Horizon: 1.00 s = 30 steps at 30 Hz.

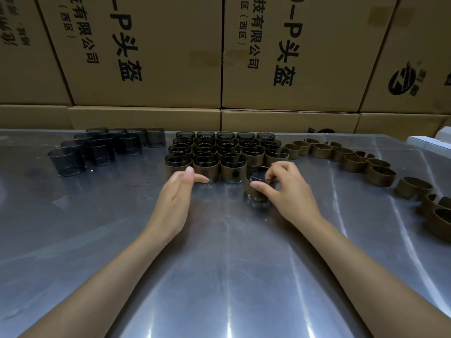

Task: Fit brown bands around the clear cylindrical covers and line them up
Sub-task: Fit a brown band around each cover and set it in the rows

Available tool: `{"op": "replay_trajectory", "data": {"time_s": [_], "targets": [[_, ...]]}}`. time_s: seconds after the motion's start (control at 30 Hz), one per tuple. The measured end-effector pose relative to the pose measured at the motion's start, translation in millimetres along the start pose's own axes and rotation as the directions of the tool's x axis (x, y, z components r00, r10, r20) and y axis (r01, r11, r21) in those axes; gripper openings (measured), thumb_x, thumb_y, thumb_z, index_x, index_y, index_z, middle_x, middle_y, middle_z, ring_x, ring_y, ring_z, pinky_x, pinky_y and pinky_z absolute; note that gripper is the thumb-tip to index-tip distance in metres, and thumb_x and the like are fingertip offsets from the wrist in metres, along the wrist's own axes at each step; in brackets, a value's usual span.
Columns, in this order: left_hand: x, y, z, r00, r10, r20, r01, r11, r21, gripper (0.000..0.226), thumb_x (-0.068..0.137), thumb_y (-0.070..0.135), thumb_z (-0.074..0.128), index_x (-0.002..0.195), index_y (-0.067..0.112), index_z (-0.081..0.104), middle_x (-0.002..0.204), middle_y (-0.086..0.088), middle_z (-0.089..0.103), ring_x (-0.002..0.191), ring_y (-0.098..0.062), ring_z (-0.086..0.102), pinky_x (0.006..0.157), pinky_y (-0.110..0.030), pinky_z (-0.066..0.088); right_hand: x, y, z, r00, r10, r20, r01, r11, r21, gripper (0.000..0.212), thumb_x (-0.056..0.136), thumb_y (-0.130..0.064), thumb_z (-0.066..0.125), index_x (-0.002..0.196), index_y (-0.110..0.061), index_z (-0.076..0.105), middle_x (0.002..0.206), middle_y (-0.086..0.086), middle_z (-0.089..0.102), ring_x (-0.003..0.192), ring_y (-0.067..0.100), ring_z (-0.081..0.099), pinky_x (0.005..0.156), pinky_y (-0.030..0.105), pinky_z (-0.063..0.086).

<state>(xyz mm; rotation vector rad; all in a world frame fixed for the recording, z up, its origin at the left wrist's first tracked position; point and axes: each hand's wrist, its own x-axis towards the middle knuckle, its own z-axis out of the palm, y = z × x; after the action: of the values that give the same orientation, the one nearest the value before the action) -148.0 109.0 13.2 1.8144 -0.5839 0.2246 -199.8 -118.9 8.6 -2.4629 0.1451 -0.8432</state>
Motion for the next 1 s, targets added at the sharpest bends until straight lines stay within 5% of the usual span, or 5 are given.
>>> {"op": "replay_trajectory", "data": {"time_s": [0.07, 0.13, 0.3, 0.47, 1.0], "targets": [[5, -6, -4, 0.994, -0.089, -0.069, 0.087, 0.996, -0.034, 0.055, 0.102, 0.045, 0.018, 0.094, 0.025, 0.069, 0.113, 0.007, 0.06, 0.112, -0.001, 0.049, 0.09, -0.017, 0.03, 6, 7, 2, 0.996, 0.087, -0.032, -0.087, 0.996, 0.007, 0.025, 0.087, -0.048, 0.063, 0.087, -0.025, 0.053, 0.11, -0.006, 0.052, 0.093, 0.012, 0.052, 0.067, 0.022, 0.035], [9, -10, -5, 0.981, -0.161, -0.107, 0.154, 0.986, -0.065, 0.055, 0.105, 0.042, 0.018, 0.092, 0.023, 0.069, 0.11, 0.004, 0.063, 0.106, -0.007, 0.053, 0.081, -0.015, 0.033, 14, 11, 6, 0.989, 0.14, -0.038, -0.139, 0.99, 0.023, 0.023, 0.09, -0.046, 0.061, 0.091, -0.024, 0.053, 0.104, -0.004, 0.056, 0.093, 0.013, 0.053, 0.066, 0.023, 0.035], [13, -14, -5, 0.971, -0.204, -0.126, 0.197, 0.978, -0.066, 0.055, 0.105, 0.042, 0.02, 0.088, 0.022, 0.069, 0.1, 0.009, 0.064, 0.089, 0.008, 0.053, 0.073, -0.01, 0.034, 33, 16, 17, 0.981, 0.191, -0.037, -0.189, 0.981, 0.047, 0.025, 0.092, -0.046, 0.058, 0.105, -0.025, 0.057, 0.11, -0.003, 0.063, 0.096, 0.014, 0.054, 0.07, 0.027, 0.036], [15, -17, -4, 0.966, -0.224, -0.128, 0.215, 0.973, -0.077, 0.056, 0.105, 0.042, 0.019, 0.084, 0.025, 0.068, 0.1, 0.008, 0.064, 0.094, -0.001, 0.054, 0.086, -0.027, 0.032, 39, 19, 23, 0.979, 0.2, -0.05, -0.199, 0.98, 0.015, 0.033, 0.091, -0.05, 0.057, 0.112, -0.025, 0.057, 0.118, -0.002, 0.06, 0.105, 0.018, 0.056, 0.072, 0.028, 0.036], [14, -18, -4, 0.967, -0.226, -0.116, 0.224, 0.974, -0.031, 0.057, 0.104, 0.043, 0.018, 0.083, 0.026, 0.067, 0.098, 0.011, 0.063, 0.091, 0.001, 0.053, 0.084, -0.026, 0.031, 47, 15, 25, 0.968, 0.25, -0.006, -0.249, 0.966, -0.071, 0.051, 0.092, -0.054, 0.052, 0.132, -0.022, 0.047, 0.138, 0.002, 0.049, 0.12, 0.022, 0.052, 0.077, 0.03, 0.039]]}}
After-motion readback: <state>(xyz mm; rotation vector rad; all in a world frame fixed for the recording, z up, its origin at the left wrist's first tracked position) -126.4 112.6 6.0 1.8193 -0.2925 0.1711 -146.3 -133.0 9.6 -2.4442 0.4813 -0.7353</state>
